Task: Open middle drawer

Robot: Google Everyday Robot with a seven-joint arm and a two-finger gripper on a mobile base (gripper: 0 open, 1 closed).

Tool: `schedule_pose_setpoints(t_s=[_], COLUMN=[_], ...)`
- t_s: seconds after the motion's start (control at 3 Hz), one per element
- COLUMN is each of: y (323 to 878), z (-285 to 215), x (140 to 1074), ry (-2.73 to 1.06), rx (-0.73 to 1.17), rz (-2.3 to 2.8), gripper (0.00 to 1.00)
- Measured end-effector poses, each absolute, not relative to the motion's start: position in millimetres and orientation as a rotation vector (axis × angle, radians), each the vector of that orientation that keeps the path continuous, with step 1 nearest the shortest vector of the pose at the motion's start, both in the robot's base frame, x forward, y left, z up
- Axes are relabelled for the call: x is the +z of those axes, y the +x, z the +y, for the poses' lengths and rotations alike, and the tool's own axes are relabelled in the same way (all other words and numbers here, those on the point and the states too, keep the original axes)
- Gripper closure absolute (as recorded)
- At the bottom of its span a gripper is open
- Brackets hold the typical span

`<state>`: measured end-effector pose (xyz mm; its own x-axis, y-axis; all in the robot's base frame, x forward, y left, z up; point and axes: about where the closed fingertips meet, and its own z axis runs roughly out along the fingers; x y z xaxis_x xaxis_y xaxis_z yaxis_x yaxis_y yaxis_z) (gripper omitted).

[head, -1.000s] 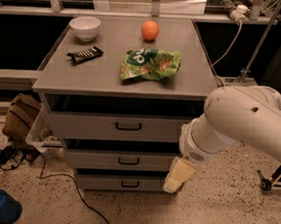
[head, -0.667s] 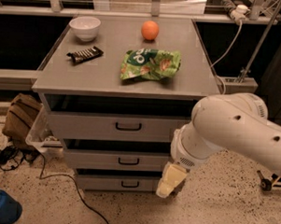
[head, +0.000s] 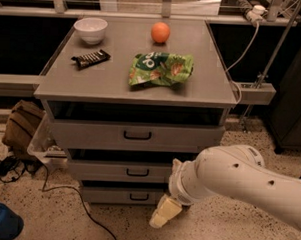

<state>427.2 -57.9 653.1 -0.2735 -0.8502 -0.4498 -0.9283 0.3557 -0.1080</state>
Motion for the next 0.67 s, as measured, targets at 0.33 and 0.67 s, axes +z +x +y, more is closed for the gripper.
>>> schedule_pose_setpoints(t_s=[0.33,0.67], y=[447.0,447.1], z=[-51.9,-51.9], x=[664.3,664.5], ry=[-1.493,-1.493], rx=[0.206,0.205], rz=[2.132,2.132], gripper=[0.00,0.00])
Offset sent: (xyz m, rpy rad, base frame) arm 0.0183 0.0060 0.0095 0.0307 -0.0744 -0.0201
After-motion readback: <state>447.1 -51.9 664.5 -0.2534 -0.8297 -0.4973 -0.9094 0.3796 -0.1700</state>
